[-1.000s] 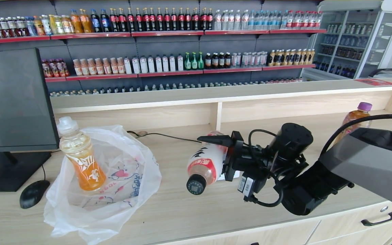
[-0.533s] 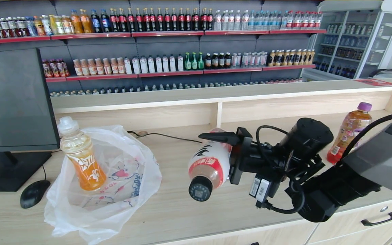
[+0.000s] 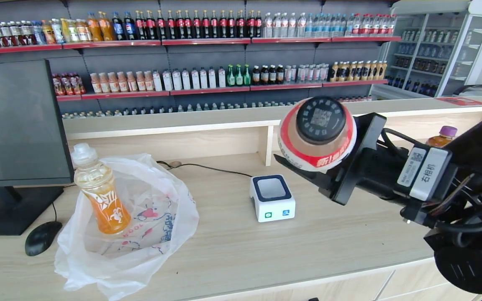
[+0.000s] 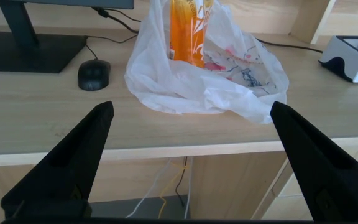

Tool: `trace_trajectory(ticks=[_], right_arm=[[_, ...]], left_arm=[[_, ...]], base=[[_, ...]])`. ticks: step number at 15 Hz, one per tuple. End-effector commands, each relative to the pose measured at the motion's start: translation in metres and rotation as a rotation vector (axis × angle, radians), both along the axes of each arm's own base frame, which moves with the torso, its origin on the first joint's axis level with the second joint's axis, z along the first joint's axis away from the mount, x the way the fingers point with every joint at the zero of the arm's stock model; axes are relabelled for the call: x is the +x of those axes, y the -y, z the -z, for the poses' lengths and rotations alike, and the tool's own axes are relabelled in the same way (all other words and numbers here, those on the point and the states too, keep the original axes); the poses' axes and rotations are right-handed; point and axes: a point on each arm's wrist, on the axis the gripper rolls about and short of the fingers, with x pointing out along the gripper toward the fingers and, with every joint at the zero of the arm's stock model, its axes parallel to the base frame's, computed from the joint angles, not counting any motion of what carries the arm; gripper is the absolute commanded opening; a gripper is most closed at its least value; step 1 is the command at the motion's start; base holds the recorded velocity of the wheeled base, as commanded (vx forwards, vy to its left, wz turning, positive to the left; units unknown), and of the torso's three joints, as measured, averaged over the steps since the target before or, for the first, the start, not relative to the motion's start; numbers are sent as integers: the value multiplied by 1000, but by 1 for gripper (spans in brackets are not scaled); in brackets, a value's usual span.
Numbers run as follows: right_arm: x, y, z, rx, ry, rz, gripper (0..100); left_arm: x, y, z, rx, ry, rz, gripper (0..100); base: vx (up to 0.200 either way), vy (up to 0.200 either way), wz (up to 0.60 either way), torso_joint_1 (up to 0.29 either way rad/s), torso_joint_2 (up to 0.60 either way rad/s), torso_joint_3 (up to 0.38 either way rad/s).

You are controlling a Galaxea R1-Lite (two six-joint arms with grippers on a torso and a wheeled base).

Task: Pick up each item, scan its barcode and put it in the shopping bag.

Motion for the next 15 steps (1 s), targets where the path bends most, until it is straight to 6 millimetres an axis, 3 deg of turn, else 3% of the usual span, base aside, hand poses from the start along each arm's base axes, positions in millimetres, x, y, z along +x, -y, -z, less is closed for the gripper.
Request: trace_trajectory(ticks=[1, 5, 7, 9, 12, 15], right_arm=[[-33, 15, -12, 92, -96, 38, 0], [-45, 25, -8, 329, -431, 155, 0], [-45, 28, -5, 416, -509, 221, 0], [-43, 31, 12, 512, -642, 351, 0], [-44, 34, 36, 515, -755, 425, 0], [-43, 33, 37, 509, -763, 423, 0]], left_arm=[[0, 0, 0, 0, 1, 0, 100], [0, 0, 0, 0, 1, 0, 100], [0, 0, 0, 0, 1, 0, 100], [0, 0, 0, 0, -1, -2, 100], [0, 0, 0, 0, 1, 0, 100], [0, 0, 0, 0, 2, 0, 100]], base=[[0, 0, 0, 0, 0, 0], [0, 0, 0, 0, 0, 0], [0, 0, 0, 0, 0, 0], [0, 0, 0, 0, 0, 0], [0, 0, 0, 0, 0, 0], [-200, 0, 0, 1, 2, 1]])
